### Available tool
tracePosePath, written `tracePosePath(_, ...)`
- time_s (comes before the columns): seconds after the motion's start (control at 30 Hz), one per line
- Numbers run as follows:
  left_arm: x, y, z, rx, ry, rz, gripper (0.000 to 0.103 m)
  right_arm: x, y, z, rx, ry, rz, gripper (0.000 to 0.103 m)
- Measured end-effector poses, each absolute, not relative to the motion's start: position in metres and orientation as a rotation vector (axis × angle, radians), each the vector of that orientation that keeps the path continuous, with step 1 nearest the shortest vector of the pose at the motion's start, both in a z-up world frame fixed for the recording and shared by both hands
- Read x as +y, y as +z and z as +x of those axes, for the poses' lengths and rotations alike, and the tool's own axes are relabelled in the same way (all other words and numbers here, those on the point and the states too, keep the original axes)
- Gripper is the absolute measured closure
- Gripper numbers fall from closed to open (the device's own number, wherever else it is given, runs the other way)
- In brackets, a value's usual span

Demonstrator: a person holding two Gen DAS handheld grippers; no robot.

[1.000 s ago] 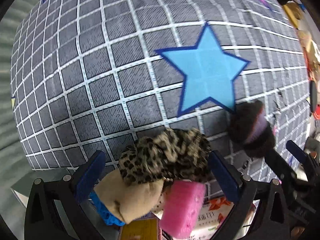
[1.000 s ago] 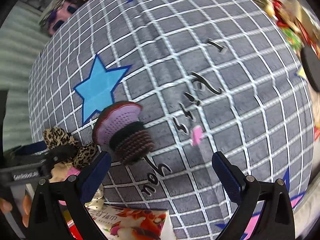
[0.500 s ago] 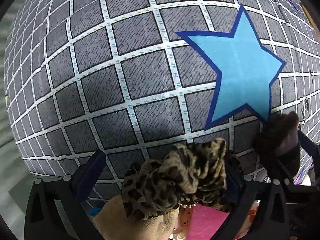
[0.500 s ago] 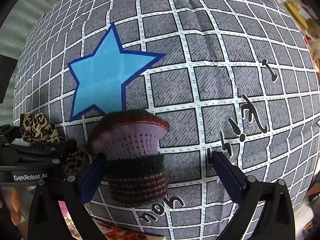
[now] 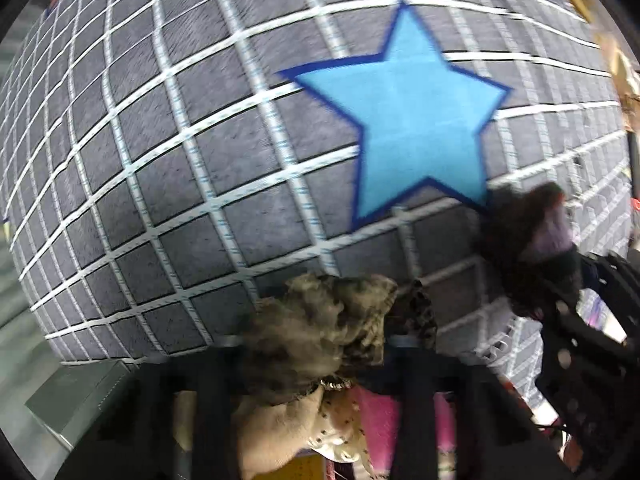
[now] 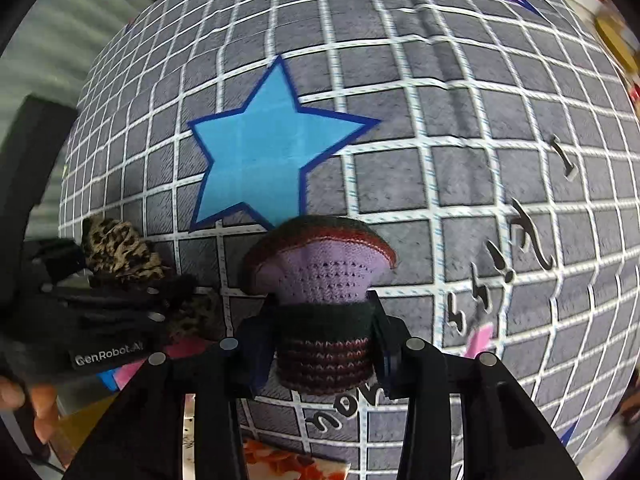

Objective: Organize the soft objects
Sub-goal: 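Grasp the leopard scrunchie with left tool while right tool grasps the brown knit hat, then carry the leopard scrunchie and knit hat over the white box with both tools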

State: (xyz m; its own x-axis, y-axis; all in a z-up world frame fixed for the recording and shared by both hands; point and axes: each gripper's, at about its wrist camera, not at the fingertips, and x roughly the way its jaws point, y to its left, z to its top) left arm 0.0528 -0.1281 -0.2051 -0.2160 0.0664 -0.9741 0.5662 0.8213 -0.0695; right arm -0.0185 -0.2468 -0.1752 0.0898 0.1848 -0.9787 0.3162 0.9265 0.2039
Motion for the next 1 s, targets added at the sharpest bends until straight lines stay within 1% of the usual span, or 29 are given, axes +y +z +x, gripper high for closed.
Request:
tracePosePath(0.07, -0.124, -0.193, 0.052, 1.706, -0.511, 0.430, 0.072, -0.253, -0.169, -0.025, 1.476, -0.121, 0.454, 0.064)
tracePosePath(0.17, -0.120, -0.174, 0.057, 1.639, -0.524, 0.416, 0.072, -0.268, -0.158, -0.038, 1.448, -0.136, 0.521, 0.064)
tracePosePath(0.33, -0.116, -0.133, 0.040, 1.541, -0.574, 0.378, 0.072, -0.286, -0.136, -0.056, 1.400, -0.176, 0.609, 0.064)
tracePosePath(0.63, -0.094, -0.049, 0.021, 1.465, -0.652, 0.247, 0.072, -0.296, -0.090, -0.116, 1.323, -0.230, 0.730, 0.064)
tracePosePath(0.77, -0.063, -0.034, 0.014, 1.440, -0.652, 0.223, 0.072, -0.294, -0.073, -0.121, 1.288, -0.278, 0.692, 0.064)
tracePosePath(0.8, -0.072, -0.041, 0.019, 1.431, -0.652, 0.225, 0.072, -0.296, -0.068, -0.123, 1.278, -0.290, 0.683, 0.064)
tracePosePath(1.0, -0.045, -0.010, 0.001, 1.347, -0.665, 0.250, 0.072, -0.299, -0.022, -0.118, 1.197, -0.344, 0.604, 0.064)
